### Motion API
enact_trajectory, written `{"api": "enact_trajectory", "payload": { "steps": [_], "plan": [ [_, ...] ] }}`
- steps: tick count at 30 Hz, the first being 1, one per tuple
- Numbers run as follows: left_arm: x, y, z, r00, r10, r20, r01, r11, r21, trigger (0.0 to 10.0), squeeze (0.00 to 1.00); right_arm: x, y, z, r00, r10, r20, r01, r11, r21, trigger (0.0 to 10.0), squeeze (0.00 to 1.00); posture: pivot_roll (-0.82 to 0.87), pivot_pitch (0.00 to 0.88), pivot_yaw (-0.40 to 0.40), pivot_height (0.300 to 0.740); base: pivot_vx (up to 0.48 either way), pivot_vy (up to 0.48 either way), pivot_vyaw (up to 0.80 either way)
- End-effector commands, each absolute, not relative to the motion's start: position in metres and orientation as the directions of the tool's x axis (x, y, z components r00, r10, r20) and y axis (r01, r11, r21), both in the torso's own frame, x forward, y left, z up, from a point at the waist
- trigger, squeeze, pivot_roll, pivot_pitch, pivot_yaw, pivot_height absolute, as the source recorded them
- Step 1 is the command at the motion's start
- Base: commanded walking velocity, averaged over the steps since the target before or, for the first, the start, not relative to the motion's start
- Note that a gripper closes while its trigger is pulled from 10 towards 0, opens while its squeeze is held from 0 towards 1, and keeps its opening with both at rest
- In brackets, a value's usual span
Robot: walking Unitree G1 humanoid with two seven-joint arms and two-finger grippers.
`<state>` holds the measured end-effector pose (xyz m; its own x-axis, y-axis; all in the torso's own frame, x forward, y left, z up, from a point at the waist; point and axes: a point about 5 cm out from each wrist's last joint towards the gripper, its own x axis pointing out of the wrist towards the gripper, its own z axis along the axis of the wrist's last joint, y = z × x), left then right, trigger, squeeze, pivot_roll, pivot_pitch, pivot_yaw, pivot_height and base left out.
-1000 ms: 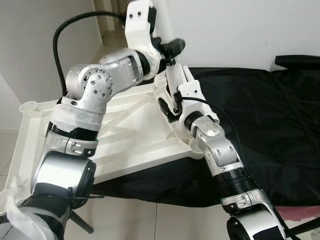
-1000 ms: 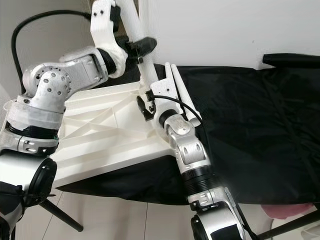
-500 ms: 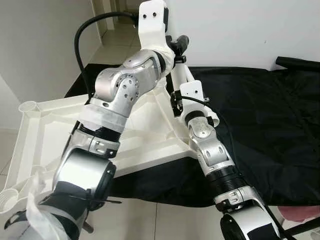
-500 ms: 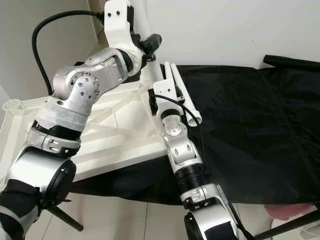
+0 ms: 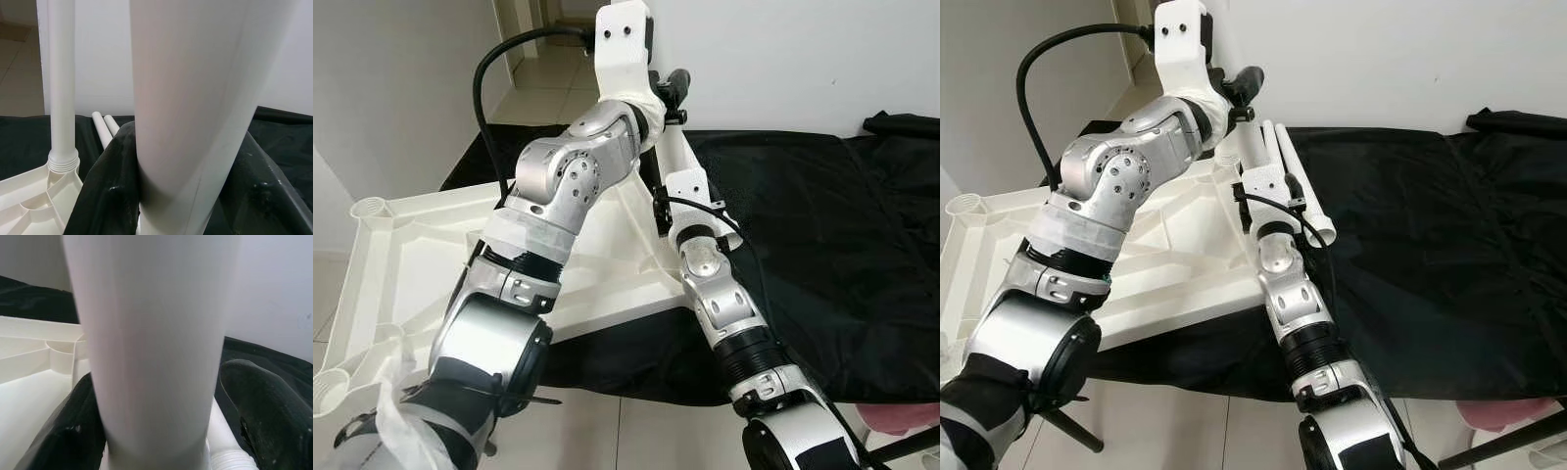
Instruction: Building children table
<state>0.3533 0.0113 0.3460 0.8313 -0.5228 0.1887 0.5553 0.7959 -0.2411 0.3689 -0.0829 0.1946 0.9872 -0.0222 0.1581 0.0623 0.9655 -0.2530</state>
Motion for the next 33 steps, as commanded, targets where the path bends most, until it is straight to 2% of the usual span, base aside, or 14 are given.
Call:
{"api": "enact_trajectory", "payload": {
  "steps": [1, 10, 11, 12, 13, 14, 20, 21, 28, 29, 31, 32, 33],
  "plan": [
    [0.352, 0.012, 0.357, 0.833, -0.505, 0.227, 0.55, 0.805, -0.223, 10.0, 0.0, 0.37, -0.08, 0.198, 0.984, -0.022, 0.175, 0.065, 0.968, -0.243, 10.0, 0.0, 0.0, 0.0, 0.049, 0.74, 0.0, 0.0, 0.0],
    [0.351, 0.011, 0.357, 0.83, -0.509, 0.228, 0.553, 0.803, -0.223, 10.0, 0.0, 0.377, -0.079, 0.203, 0.981, -0.028, 0.191, 0.076, 0.966, -0.247, 10.0, 0.0, 0.01, 0.0, 0.047, 0.74, 0.0, 0.0, 0.0],
    [0.351, 0.011, 0.357, 0.83, -0.509, 0.228, 0.553, 0.803, -0.221, 10.0, 0.0, 0.378, -0.078, 0.204, 0.98, -0.027, 0.197, 0.077, 0.965, -0.251, 5.6, 0.0, 0.01, 0.0, 0.047, 0.74, 0.0, 0.0, 0.0],
    [0.351, 0.011, 0.357, 0.83, -0.509, 0.228, 0.553, 0.803, -0.221, 10.0, 0.0, 0.378, -0.078, 0.204, 0.98, -0.027, 0.197, 0.077, 0.965, -0.251, 5.6, 0.0, 0.01, 0.0, 0.047, 0.74, 0.0, 0.0, 0.0],
    [0.351, 0.011, 0.358, 0.83, -0.509, 0.228, 0.553, 0.804, -0.22, 10.0, 0.0, 0.379, -0.077, 0.206, 0.979, -0.021, 0.205, 0.074, 0.964, -0.255, 4.8, 0.0, 0.01, 0.0, 0.046, 0.74, 0.0, 0.0, 0.0],
    [0.351, 0.011, 0.358, 0.83, -0.509, 0.228, 0.553, 0.804, -0.218, 10.0, 0.0, 0.38, -0.076, 0.207, 0.978, -0.018, 0.209, 0.072, 0.965, -0.254, 1.1, 0.0, 0.01, 0.0, 0.046, 0.74, 0.0, 0.0, 0.0],
    [0.351, 0.011, 0.358, 0.83, -0.509, 0.228, 0.553, 0.805, -0.218, 10.0, 0.0, 0.38, -0.076, 0.208, 0.977, -0.016, 0.212, 0.071, 0.965, -0.254, 1.1, 0.0, 0.01, 0.0, 0.046, 0.74, 0.0, 0.0, 0.0],
    [0.351, 0.011, 0.357, 0.831, -0.509, 0.225, 0.552, 0.805, -0.217, 10.0, 0.0, 0.381, -0.075, 0.207, 0.978, -0.014, 0.209, 0.067, 0.967, -0.246, 0.0, 0.0, 0.02, 0.0, 0.046, 0.74, 0.0, 0.0, 0.0],
    [0.35, 0.01, 0.359, 0.824, -0.513, 0.241, 0.557, 0.813, -0.17, 10.0, 0.0, 0.382, -0.075, 0.204, 0.98, -0.017, 0.199, 0.063, 0.971, -0.229, 0.0, 0.0, 0.02, 0.0, 0.044, 0.74, 0.0, 0.0, 0.0],
    [0.348, 0.008, 0.359, 0.805, -0.533, 0.261, 0.58, 0.799, -0.159, 10.0, 0.0, 0.382, -0.075, 0.204, 0.981, -0.022, 0.192, 0.064, 0.975, -0.215, 10.0, 0.0, 0.02, 0.0, 0.044, 0.74, 0.0, 0.0, 0.0],
    [0.348, 0.008, 0.359, 0.805, -0.533, 0.261, 0.58, 0.799, -0.159, 10.0, 0.0, 0.382, -0.075, 0.204, 0.981, -0.022, 0.192, 0.064, 0.975, -0.215, 10.0, 0.0, 0.02, 0.0, 0.044, 0.74, 0.0, 0.0, 0.0],
    [0.345, 0.005, 0.36, 0.78, -0.56, 0.279, 0.609, 0.781, -0.137, 10.0, 1.0, 0.382, -0.075, 0.204, 0.982, -0.025, 0.189, 0.064, 0.977, -0.201, 10.0, 0.0, 0.02, 0.0, 0.044, 0.74, 0.0, 0.0, 0.0],
    [0.345, 0.005, 0.36, 0.78, -0.56, 0.279, 0.609, 0.781, -0.137, 10.0, 1.0, 0.382, -0.075, 0.204, 0.982, -0.025, 0.189, 0.064, 0.977, -0.201, 10.0, 0.0, 0.02, 0.0, 0.044, 0.74, 0.0, 0.0, 0.0]
  ]
}}
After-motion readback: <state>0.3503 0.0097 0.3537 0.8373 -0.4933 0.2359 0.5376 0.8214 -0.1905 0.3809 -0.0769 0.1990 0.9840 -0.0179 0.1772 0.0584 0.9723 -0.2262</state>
